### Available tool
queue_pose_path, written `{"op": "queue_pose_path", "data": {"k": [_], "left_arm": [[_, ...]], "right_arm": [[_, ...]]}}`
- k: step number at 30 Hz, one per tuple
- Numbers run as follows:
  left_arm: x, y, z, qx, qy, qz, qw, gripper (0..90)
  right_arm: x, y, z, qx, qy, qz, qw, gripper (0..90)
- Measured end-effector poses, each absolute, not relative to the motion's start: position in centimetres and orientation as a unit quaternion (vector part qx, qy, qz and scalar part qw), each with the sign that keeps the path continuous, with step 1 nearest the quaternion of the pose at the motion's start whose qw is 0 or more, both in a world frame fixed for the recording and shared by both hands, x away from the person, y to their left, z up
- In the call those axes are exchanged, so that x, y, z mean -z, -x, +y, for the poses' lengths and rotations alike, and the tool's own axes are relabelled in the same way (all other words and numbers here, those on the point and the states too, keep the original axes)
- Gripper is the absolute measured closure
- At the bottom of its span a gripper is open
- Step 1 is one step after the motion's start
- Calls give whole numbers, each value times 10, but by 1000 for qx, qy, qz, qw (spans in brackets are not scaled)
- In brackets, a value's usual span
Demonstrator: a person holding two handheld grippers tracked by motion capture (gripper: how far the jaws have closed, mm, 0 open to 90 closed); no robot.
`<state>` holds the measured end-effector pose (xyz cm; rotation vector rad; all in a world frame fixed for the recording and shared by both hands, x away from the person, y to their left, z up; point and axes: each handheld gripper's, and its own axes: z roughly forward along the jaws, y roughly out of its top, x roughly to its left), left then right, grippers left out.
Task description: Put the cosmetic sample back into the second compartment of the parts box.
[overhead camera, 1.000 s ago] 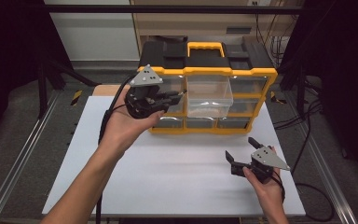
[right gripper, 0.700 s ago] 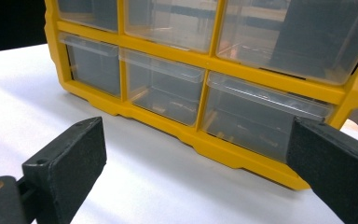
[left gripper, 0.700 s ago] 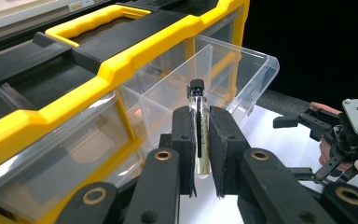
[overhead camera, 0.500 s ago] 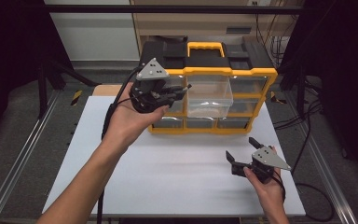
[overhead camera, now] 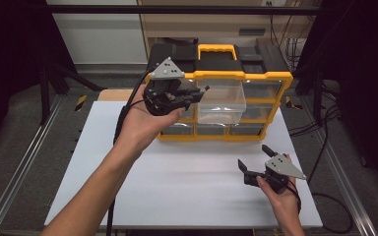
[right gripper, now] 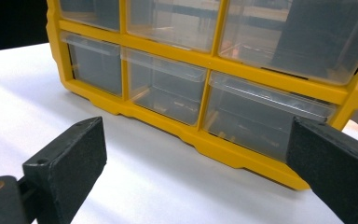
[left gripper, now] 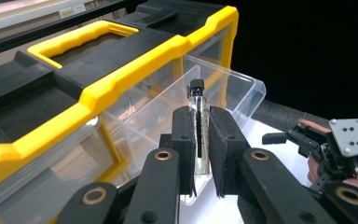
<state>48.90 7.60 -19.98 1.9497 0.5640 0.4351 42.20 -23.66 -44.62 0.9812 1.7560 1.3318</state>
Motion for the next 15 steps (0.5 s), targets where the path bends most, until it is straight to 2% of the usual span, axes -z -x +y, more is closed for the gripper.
{"op": "queue_pose_path", "data": {"k": [15], "left_arm": [[199, -492, 75, -198, -783, 239, 539, 809]], "right_arm": [[446, -422, -236, -515, -379, 682, 356, 54]]}}
